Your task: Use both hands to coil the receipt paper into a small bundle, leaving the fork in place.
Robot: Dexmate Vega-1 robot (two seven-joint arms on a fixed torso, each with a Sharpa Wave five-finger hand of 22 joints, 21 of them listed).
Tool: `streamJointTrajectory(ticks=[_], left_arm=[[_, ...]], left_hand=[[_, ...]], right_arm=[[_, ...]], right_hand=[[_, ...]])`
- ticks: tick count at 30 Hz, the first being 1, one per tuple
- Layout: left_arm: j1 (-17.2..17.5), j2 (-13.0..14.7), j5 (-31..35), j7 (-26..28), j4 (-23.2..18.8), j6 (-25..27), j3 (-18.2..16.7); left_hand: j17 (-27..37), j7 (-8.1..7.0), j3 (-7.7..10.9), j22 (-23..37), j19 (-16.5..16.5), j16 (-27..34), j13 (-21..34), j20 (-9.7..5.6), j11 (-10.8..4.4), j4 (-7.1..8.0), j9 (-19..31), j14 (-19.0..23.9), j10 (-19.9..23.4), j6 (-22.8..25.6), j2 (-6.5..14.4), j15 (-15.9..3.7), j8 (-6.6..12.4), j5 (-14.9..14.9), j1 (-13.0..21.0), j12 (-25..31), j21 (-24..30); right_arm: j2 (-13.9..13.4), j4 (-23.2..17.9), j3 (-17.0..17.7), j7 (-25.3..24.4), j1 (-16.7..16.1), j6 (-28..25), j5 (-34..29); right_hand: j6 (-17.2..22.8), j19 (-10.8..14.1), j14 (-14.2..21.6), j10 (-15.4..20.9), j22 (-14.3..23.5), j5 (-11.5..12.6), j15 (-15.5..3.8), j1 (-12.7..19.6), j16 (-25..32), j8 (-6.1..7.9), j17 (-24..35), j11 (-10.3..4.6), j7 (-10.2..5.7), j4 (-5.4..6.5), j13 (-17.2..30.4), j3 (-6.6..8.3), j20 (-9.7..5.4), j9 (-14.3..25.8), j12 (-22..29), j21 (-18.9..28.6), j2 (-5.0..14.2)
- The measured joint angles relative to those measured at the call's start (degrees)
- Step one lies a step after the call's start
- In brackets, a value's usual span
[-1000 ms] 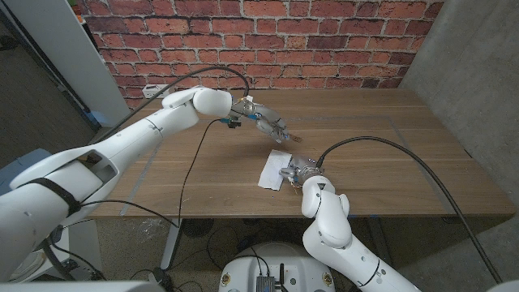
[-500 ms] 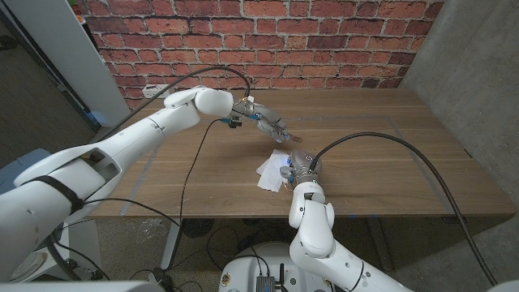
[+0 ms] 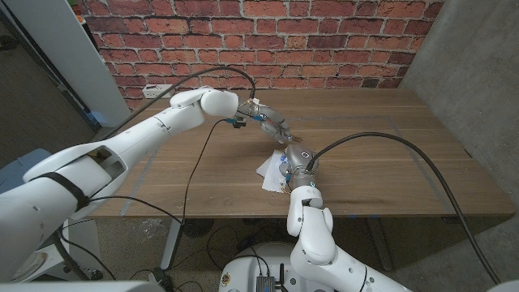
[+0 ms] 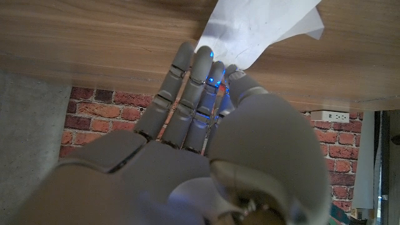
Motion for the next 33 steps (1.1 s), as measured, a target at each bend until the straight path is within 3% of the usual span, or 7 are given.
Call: streamJointTrajectory(ticks=[5,9,15,20,26,29,33], left_arm=[[-0.28,-0.46,0.80,0.34,0.10,-0.57,0.50],[-0.38,-0.65,1.40,0.45,-0.01,-0.81,0.74],[-0.49,-0.77,1.97,0.52,-0.40,-1.06,0.97],[-0.63,-0.89,2.27,0.43,-0.48,-1.22,1.15],[-0.67,-0.89,3.05,0.28,-0.78,-1.23,1.31],[-0.63,-0.79,4.06,0.46,-1.50,-0.99,1.45],[0.16,-0.32,5.30,1.13,-3.00,-0.70,1.53]], left_hand=[[0.39,0.10,-0.07,0.00,1.43,0.40,0.00,-0.59,-0.21,-0.07,0.00,0.00,0.21,0.51,-0.45,0.00,0.00,0.00,0.45,0.00,0.77],[0.39,0.11,-0.07,0.00,1.63,0.40,0.27,-0.79,0.11,-0.07,0.00,0.00,0.52,0.51,-0.75,0.00,0.00,-0.25,0.75,0.00,0.98],[0.39,0.11,-0.32,0.00,1.63,0.39,0.26,-0.79,0.11,0.18,0.00,0.00,0.52,0.51,-0.75,0.00,0.00,-0.45,0.75,0.00,0.98],[0.39,0.42,-0.32,0.00,2.39,0.44,0.26,-0.93,-0.10,0.18,0.00,0.00,0.73,0.81,-0.77,-0.01,0.00,-0.45,0.77,0.00,1.41],[0.66,0.26,-0.82,0.00,4.53,1.07,0.55,-1.61,-0.10,0.04,0.00,0.44,1.54,2.15,-2.12,-0.04,0.04,-0.45,1.35,0.25,2.17],[1.03,0.83,-0.82,0.00,7.16,1.90,0.77,-1.87,0.14,0.04,0.00,1.98,3.52,4.31,-2.37,-0.34,0.70,-0.45,1.68,1.03,3.48],[2.95,2.77,-0.85,0.07,12.21,5.34,1.90,-3.15,0.17,0.01,0.26,6.69,7.60,8.55,-1.88,-1.05,1.51,-0.45,4.67,3.00,6.26]], right_arm=[[-1.91,-2.03,-0.85,4.48,1.75,0.49,2.64],[-2.71,-2.84,-1.23,7.06,2.99,0.59,4.41],[-3.63,-3.25,-2.88,11.46,5.83,-0.52,7.08],[-4.23,-3.28,-4.22,13.74,8.13,-1.60,9.44],[-4.89,-3.20,-5.94,14.72,10.65,-2.70,12.04],[-5.28,-3.00,-7.08,14.94,12.14,-3.14,13.11],[-5.57,-2.86,-8.08,14.74,13.31,-3.89,14.86]], right_hand=[[0.38,0.76,2.22,0.22,-0.93,0.00,-1.20,1.69,-8.22,-0.61,-7.93,0.15,0.42,-0.28,-2.60,2.78,-2.62,-0.33,-0.99,3.04,0.03],[-0.62,0.26,2.52,-2.96,-2.14,0.27,-1.61,2.64,-15.43,-1.77,-14.53,0.76,0.38,-0.45,-5.00,4.85,-3.49,-0.62,-3.91,5.33,-0.81],[-3.44,-2.12,-1.06,-5.83,-3.69,0.28,-0.25,2.77,-20.83,-2.37,-19.25,0.40,-0.21,0.15,-6.89,5.59,-2.62,-0.64,-7.33,6.36,-1.31],[-5.69,-3.49,-3.19,-7.53,-4.89,0.27,0.60,2.63,-23.20,-2.44,-21.21,-0.59,-0.91,-0.31,-7.98,6.04,-2.12,-0.91,-9.66,6.81,-2.03],[-8.22,-5.69,-6.22,-9.75,-6.32,0.27,1.43,2.82,-26.11,-2.68,-23.66,-1.71,-1.75,-0.05,-9.21,6.32,-1.70,-1.13,-12.39,7.11,-2.46],[-9.20,-6.73,-7.62,-10.26,-6.88,0.27,1.76,2.41,-27.43,-2.68,-24.83,-2.21,-2.14,0.14,-9.67,6.50,-1.49,-1.17,-13.37,7.11,-2.87],[-9.29,-7.47,-8.33,-10.96,-7.25,0.27,2.08,2.23,-28.42,-2.68,-25.83,-2.28,-2.04,0.36,-10.07,6.73,-1.20,-1.17,-14.33,7.11,-3.05]])
